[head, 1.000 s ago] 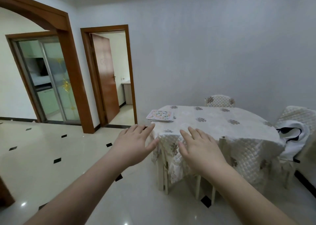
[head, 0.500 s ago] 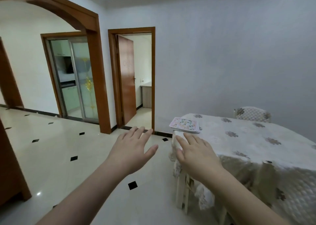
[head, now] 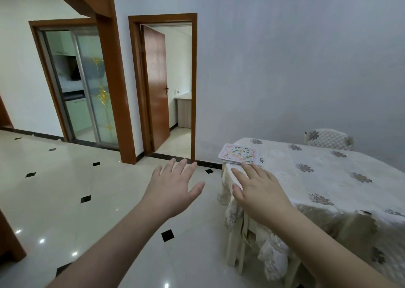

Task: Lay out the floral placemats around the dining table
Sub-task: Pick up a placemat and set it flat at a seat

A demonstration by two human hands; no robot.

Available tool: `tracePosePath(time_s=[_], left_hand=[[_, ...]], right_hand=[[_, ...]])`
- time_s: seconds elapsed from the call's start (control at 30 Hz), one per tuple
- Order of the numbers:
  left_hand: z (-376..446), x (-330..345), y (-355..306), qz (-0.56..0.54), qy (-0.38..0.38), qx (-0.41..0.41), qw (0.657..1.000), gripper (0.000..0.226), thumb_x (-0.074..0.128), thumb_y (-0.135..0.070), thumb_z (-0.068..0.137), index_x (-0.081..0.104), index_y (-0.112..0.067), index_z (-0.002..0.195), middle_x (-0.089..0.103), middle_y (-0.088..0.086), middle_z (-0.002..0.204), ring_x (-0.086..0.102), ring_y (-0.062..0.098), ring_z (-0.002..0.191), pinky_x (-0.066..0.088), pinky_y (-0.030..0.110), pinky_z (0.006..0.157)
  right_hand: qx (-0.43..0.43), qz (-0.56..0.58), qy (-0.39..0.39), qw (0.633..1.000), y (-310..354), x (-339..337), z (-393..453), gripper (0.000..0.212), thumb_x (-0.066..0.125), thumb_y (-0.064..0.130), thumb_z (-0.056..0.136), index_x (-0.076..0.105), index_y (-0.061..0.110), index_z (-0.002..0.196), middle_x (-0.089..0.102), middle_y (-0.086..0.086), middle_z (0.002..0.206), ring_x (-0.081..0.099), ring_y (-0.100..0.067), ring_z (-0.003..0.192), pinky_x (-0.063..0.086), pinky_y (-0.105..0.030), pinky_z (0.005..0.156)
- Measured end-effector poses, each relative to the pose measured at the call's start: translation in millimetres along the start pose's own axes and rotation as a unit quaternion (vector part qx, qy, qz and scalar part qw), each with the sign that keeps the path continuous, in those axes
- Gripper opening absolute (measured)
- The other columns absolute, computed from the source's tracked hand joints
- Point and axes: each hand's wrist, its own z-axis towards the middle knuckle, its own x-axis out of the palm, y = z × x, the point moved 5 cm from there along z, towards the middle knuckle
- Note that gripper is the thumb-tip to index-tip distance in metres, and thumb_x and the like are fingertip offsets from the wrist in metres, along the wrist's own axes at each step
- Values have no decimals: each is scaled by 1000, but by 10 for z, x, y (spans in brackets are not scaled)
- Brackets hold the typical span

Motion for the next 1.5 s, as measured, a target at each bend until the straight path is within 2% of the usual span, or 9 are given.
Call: tracePosePath(time_s=[0.43,0.6,0.87,1.13,1.23,1.5], left_hand=[[1832,727,-641,16,6,55,998,69,14,-70,95,8,-38,156,10,-7,166,2,16,153,4,44,121],[2379,885,-653,25,9,49,998,69,13,-69,95,7,-38,156,9,-6,166,2,16,153,3,44,121],[3000,1093,-65,29,24,7,999,68,12,-68,96,8,-38,157,6,-6,167,-2,20,153,1,46,122],[3545,1268,969,23,-5,-7,1000,74,3,-73,90,8,-39,156,7,-7,166,-1,17,153,0,45,121],[3699,1367,1350,23,20,1,1000,74,3,-72,91,8,-38,156,6,-6,167,-2,17,153,-1,45,121],[4251,1496,1972,8,26,6,1000,71,6,-72,93,11,-40,156,9,-8,166,1,15,153,1,44,121]], right_hand=[[65,20,12,998,-1354,596,1245,53,24,43,103,23,29,154,17,1,164,15,-17,149,13,-34,117],[62,26,21,998,-1555,794,1760,53,24,43,103,23,28,154,20,0,163,17,-19,149,15,-36,117],[27,44,23,998,-1213,1114,2619,54,25,44,102,25,27,154,23,-1,162,16,-21,149,13,-38,119],[-1,51,35,998,-365,1556,3645,54,26,44,101,27,27,153,30,-1,159,21,-22,146,16,-41,117],[-14,49,31,998,-50,1626,4016,54,27,42,102,28,26,153,33,-1,156,25,-22,144,18,-39,116],[-8,69,63,996,364,1942,4662,54,27,41,103,22,26,155,18,0,164,14,-20,150,10,-39,119]])
